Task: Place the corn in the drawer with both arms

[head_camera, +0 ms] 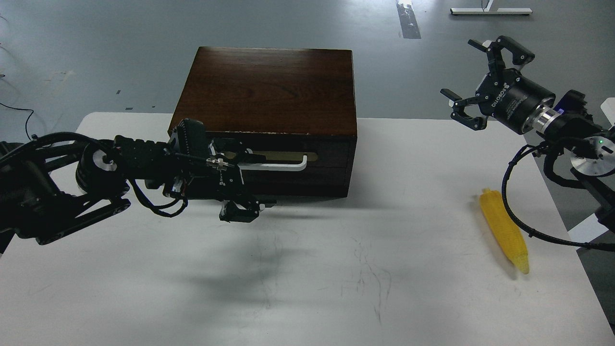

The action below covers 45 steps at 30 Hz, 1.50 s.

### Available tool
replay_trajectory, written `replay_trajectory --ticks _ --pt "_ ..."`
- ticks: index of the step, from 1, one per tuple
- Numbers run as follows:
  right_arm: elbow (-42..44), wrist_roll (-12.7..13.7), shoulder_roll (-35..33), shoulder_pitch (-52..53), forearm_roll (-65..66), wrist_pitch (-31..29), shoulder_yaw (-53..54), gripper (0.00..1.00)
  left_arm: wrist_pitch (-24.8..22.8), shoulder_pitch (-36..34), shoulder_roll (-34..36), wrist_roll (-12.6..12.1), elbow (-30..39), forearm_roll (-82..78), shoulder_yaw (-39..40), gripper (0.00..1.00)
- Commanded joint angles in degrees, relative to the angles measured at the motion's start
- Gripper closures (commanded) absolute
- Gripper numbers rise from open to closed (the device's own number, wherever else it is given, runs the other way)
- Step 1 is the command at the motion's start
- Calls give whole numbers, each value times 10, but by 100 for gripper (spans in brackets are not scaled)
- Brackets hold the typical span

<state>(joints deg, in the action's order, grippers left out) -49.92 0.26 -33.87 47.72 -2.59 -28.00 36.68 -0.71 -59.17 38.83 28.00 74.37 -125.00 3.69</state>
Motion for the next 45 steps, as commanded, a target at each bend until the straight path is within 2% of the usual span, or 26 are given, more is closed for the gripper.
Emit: replay_trajectory --ticks 1,21,45 --pt "0 0 0 0 0 0 1 0 0 0 0 0 -2 0 0 2" --pt "1 0 -1 1 -1 0 4 0 0 2 -1 0 -2 0 0 2" --pt "0 0 -3 0 -1 0 4 0 0 -4 4 0 31 0 -26 2"
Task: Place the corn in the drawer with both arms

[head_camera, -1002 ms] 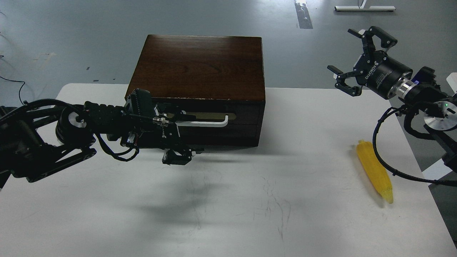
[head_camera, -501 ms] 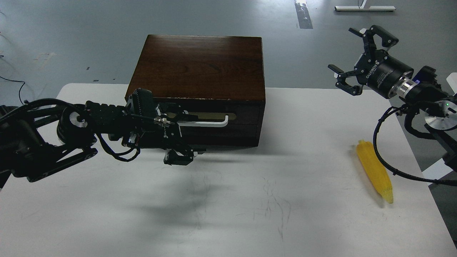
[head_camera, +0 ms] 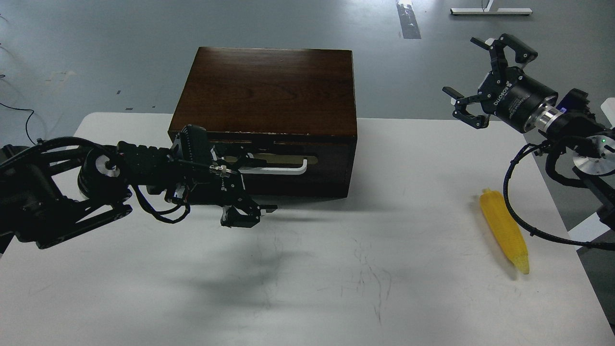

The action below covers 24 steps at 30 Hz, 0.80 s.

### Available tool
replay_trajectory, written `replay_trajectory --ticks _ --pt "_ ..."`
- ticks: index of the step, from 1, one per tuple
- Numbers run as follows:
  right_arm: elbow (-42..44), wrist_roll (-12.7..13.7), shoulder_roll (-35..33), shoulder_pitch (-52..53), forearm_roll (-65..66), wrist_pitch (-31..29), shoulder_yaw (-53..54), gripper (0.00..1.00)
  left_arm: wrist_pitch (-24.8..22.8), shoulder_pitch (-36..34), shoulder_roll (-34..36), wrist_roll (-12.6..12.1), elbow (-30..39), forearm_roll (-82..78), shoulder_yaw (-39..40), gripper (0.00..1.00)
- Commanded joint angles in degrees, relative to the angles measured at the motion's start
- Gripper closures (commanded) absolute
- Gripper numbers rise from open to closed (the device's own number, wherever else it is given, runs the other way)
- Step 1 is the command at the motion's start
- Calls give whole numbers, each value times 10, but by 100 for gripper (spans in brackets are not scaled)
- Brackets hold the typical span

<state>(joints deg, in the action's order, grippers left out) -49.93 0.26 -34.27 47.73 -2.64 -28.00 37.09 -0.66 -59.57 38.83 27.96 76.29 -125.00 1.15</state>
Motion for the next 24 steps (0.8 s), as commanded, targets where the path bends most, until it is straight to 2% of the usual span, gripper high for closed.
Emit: replay_trajectory --ticks 1,10,24 --pt "0 0 1 0 0 0 0 0 0 0 5 0 15 0 -1 2" --pt "0 0 3 0 0 0 0 0 0 2 13 0 40 0 -3 2" --pt "2 0 0 0 0 0 -4 0 0 18 68 0 119 0 -2 2"
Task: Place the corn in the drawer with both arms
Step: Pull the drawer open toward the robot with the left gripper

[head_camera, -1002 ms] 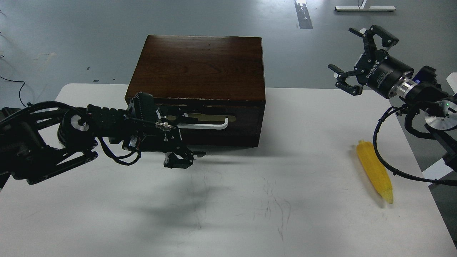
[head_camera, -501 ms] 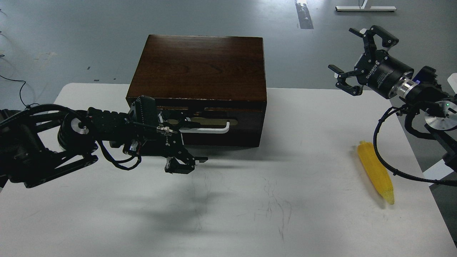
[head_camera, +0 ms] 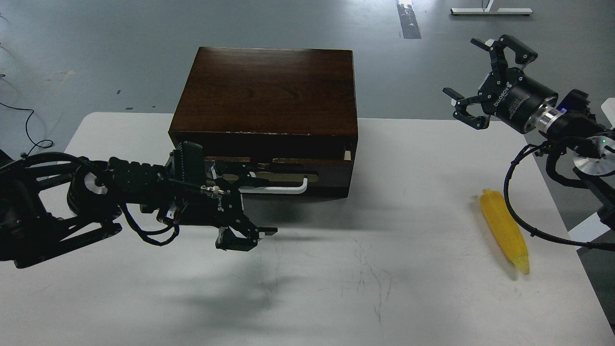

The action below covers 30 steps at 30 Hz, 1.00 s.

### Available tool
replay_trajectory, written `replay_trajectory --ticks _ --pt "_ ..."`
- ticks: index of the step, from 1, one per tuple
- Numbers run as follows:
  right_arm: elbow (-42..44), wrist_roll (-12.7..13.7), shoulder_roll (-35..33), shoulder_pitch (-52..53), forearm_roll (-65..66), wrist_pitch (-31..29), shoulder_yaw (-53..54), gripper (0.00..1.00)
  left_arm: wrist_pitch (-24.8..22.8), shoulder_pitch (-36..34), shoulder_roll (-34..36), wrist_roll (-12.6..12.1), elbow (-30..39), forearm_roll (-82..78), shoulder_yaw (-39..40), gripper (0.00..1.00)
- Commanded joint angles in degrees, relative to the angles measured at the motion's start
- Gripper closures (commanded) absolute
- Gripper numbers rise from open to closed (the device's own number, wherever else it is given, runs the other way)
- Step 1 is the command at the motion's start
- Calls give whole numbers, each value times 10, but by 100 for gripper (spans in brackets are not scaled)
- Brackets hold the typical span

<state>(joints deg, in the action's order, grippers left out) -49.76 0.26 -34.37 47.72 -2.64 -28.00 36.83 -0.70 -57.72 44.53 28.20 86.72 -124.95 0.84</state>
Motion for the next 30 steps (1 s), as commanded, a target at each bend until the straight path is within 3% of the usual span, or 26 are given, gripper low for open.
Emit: replay_trajectory --ticks 1,30 --pt "1 0 2 0 0 0 -1 0 0 0 15 -2 21 -1 1 2" --pt "26 4 12 7 0 0 -5 0 0 34 51 -2 71 -1 4 2"
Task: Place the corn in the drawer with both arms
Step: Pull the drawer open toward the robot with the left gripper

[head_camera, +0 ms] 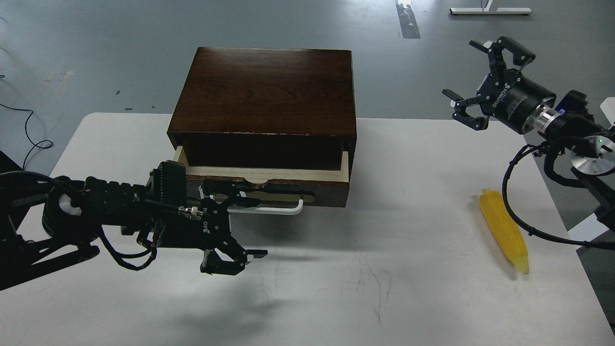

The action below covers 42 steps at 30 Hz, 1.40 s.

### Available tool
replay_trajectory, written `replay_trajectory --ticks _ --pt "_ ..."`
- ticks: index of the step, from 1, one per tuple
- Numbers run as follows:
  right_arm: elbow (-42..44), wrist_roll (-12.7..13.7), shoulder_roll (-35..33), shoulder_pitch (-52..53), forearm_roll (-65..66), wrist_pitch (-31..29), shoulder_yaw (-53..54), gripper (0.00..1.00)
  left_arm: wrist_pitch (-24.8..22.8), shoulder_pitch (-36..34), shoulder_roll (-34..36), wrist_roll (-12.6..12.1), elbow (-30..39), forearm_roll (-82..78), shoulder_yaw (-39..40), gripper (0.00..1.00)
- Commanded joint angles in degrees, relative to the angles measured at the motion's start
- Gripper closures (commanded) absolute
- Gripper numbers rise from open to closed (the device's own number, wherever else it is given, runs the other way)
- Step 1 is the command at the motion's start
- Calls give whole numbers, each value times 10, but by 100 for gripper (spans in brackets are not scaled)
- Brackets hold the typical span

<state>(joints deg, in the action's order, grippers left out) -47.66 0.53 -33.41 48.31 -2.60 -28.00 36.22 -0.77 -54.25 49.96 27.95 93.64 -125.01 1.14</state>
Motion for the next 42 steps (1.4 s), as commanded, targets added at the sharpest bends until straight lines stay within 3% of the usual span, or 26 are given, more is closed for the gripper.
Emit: replay_trajectory --ticks 1,19,42 --pt "6 1 4 1 0 0 1 0 1 -1 -4 1 2 0 1 2" --pt "15 1 8 4 0 0 0 0 1 2 19 1 51 0 0 2" --pt "35 1 16 11 0 0 -2 0 3 11 32 1 64 0 6 2"
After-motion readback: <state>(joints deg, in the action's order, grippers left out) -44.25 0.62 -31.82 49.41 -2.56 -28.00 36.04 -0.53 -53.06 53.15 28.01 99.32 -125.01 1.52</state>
